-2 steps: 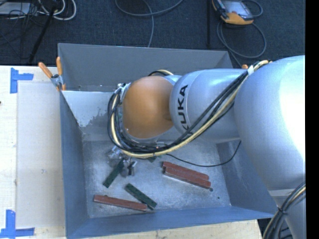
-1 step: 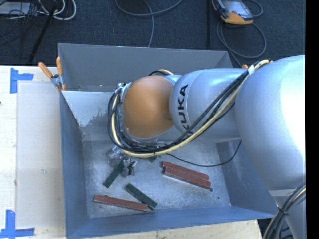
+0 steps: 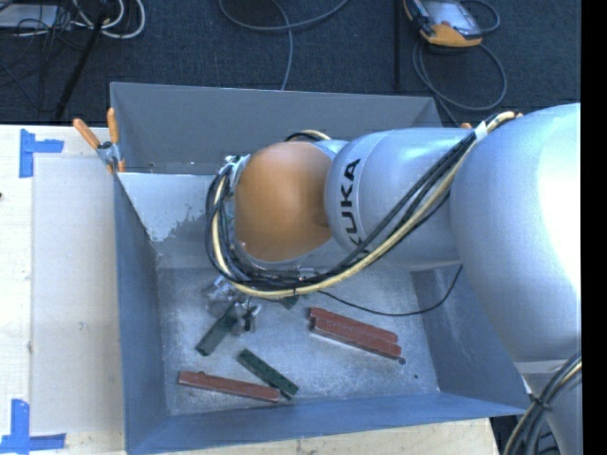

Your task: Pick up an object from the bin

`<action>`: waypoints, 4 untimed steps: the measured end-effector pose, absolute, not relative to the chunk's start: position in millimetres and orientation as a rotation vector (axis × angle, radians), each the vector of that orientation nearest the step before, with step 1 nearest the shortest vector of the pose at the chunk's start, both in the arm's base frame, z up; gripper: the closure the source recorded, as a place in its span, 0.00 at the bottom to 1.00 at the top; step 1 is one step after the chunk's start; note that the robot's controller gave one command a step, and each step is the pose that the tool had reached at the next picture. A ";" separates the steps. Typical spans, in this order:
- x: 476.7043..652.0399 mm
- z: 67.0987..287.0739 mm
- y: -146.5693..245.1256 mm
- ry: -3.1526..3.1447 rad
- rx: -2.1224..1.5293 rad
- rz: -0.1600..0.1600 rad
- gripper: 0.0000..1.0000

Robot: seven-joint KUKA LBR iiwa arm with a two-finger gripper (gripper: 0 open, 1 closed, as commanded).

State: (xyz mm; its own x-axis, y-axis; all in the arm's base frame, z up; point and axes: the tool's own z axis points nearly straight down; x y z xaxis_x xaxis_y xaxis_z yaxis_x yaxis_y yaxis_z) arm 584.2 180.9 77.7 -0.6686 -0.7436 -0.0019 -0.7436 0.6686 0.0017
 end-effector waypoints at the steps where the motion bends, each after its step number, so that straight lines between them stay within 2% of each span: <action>1: 583.6 83.8 180.8 2.872 -1.278 0.004 1.00; 4: 584.2 112.0 181.5 2.870 -1.273 0.001 1.00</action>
Offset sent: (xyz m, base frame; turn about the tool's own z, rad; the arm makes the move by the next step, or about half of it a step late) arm 0.0001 -0.0001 0.0437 0.0000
